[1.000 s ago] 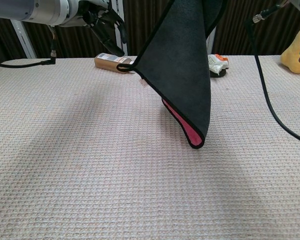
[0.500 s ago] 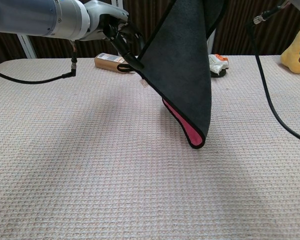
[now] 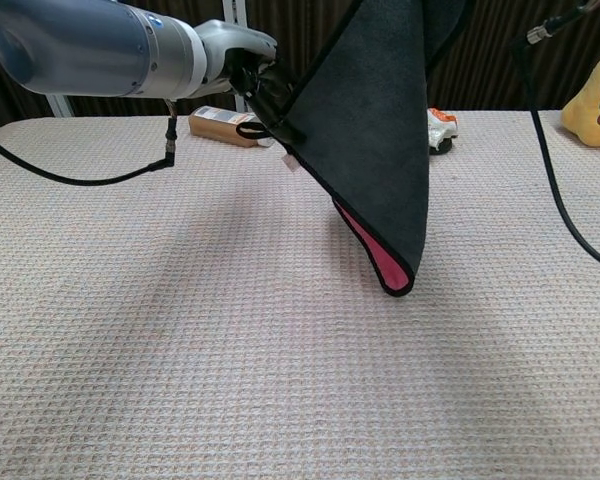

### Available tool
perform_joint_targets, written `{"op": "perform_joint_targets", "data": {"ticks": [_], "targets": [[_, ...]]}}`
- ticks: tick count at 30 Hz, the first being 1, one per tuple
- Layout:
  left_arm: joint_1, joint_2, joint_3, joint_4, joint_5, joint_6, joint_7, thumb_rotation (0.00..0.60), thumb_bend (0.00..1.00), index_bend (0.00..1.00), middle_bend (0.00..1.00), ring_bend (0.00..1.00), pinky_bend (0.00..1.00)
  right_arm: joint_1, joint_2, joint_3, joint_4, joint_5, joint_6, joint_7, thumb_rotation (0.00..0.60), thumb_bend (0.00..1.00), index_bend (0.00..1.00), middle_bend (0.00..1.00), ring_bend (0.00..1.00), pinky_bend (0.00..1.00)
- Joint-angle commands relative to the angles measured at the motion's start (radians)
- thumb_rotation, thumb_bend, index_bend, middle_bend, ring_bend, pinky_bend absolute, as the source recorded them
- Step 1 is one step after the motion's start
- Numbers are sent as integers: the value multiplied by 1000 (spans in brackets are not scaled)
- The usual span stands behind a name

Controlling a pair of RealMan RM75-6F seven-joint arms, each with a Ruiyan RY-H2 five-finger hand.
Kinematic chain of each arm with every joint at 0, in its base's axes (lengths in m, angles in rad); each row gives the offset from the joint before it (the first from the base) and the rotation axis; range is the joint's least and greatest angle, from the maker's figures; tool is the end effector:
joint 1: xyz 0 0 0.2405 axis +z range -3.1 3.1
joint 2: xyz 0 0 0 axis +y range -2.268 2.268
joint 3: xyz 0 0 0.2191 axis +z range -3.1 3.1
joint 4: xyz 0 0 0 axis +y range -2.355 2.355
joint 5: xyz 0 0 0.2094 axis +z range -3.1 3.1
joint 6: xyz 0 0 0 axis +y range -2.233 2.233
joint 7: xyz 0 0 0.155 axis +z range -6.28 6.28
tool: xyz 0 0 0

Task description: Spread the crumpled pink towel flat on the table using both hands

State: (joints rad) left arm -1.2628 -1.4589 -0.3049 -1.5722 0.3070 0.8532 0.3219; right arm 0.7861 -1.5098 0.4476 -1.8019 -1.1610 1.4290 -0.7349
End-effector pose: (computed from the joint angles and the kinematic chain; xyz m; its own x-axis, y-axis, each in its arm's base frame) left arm 0.0121 0.3815 -0.0074 0.1186 0.4621 0.8788 0.9799 -0.1974 -0.0285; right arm -0.0028 -0.3288 0.0999 0.2871 0.3423 0.8946 -0.8661 -0.3061 0.3951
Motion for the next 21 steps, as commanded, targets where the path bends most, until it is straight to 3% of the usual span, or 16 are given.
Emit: {"op": "perform_joint_targets", "data": {"ticks": [1, 6, 21], "targets": [[-1, -5, -2, -1, 4, 8, 3, 600, 397, 600, 0, 0, 0, -4, 7, -1, -1, 2, 2, 5, 600, 575, 673, 309, 180, 189], [1, -3, -5, -8, 5, 14, 9, 600, 463, 615, 0, 0, 0, -9, 18, -3, -1, 7, 1, 14, 600, 576, 673, 309, 181, 189], [18, 16, -4, -31, 18, 32, 20, 600, 469, 685, 0, 0, 0, -21, 38, -18, -12, -2, 14, 20, 600, 577, 673, 309, 180, 190]]}}
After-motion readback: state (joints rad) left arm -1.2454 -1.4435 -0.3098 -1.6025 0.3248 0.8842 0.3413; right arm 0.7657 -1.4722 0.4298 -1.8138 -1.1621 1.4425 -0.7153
